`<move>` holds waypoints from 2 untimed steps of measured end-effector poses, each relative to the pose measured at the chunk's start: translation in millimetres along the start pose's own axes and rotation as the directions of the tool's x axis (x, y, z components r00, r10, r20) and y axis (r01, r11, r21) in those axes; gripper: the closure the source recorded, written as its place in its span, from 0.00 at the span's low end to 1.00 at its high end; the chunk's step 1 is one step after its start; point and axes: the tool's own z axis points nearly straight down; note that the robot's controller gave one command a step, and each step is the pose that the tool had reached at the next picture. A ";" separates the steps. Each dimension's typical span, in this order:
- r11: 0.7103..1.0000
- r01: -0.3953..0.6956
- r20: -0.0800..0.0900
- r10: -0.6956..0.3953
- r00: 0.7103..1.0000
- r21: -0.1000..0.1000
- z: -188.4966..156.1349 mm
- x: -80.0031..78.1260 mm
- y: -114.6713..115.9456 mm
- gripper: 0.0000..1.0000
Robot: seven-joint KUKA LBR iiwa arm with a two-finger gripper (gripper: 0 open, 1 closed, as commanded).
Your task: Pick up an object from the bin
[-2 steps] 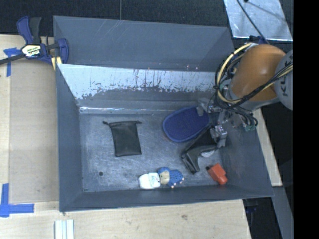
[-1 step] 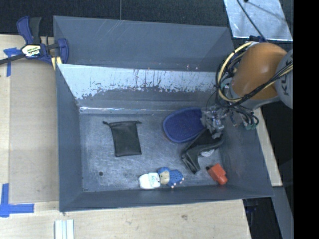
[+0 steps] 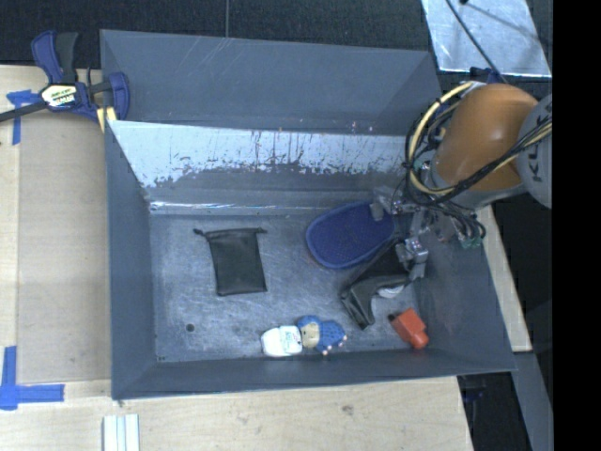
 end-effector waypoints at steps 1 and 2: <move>1.000 0.000 0.005 0.000 1.000 0.004 -3.5 -1.6 -1.7 1.00; 1.000 0.000 -0.001 0.000 1.000 0.000 0.3 0.3 0.0 0.00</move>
Offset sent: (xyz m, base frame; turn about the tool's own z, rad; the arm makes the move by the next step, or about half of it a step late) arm 0.0000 0.0000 0.0000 0.0000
